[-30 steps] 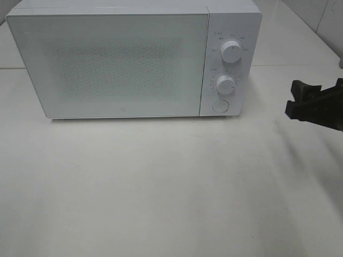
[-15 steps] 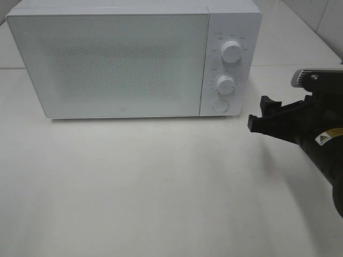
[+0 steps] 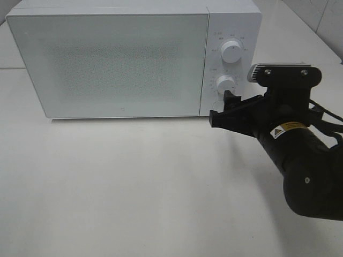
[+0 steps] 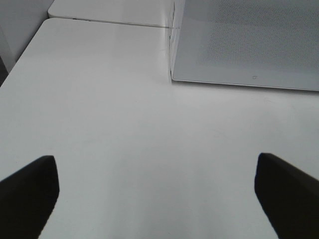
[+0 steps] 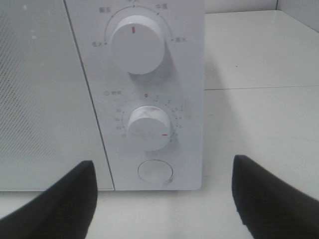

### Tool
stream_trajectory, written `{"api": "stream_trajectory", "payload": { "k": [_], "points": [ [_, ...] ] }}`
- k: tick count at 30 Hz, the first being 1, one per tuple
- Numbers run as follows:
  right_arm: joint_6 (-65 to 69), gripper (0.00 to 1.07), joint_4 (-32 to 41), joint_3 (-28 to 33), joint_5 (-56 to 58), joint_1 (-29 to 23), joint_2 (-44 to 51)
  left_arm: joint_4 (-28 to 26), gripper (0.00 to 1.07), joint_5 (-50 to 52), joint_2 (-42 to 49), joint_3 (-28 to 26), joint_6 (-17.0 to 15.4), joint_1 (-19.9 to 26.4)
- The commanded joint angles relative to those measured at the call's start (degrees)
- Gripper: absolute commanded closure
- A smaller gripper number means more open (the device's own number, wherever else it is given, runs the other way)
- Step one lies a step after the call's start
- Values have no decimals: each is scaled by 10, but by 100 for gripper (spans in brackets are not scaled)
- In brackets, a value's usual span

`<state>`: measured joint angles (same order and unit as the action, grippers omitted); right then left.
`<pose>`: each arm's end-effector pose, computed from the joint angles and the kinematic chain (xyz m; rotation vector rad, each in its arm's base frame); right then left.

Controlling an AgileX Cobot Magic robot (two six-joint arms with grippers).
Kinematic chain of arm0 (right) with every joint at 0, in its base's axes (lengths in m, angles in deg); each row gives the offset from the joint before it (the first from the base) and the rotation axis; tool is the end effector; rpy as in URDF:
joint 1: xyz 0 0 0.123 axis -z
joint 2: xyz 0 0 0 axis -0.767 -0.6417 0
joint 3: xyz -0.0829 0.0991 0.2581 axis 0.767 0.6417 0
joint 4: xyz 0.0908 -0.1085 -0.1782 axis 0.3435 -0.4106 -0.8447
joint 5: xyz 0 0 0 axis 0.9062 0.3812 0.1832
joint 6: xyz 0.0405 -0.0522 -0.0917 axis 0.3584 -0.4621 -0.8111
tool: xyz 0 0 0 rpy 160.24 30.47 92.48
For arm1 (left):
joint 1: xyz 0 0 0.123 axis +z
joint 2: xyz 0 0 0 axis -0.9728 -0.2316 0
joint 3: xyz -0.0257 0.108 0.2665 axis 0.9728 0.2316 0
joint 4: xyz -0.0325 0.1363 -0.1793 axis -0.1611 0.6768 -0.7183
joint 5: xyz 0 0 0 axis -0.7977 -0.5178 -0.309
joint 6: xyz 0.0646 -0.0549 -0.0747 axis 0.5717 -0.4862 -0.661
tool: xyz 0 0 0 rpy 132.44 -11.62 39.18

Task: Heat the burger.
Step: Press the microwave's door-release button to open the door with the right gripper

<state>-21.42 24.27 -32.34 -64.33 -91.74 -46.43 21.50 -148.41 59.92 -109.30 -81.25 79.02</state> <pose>0.2550 0.1290 0.1704 0.0332 1.7195 0.0488 -0.0137 -0.0090 0.2605 -0.0368 2.0282 -0.0747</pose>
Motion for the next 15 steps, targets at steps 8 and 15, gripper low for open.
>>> {"api": "stream_trajectory", "payload": {
  "k": [8,15],
  "points": [
    [-9,34,5,-29,17,-13,-26,0,7,0,10,2,0,1],
    [115,35,5,-29,17,-13,-26,0,7,0,10,2,0,1]
  ]
}}
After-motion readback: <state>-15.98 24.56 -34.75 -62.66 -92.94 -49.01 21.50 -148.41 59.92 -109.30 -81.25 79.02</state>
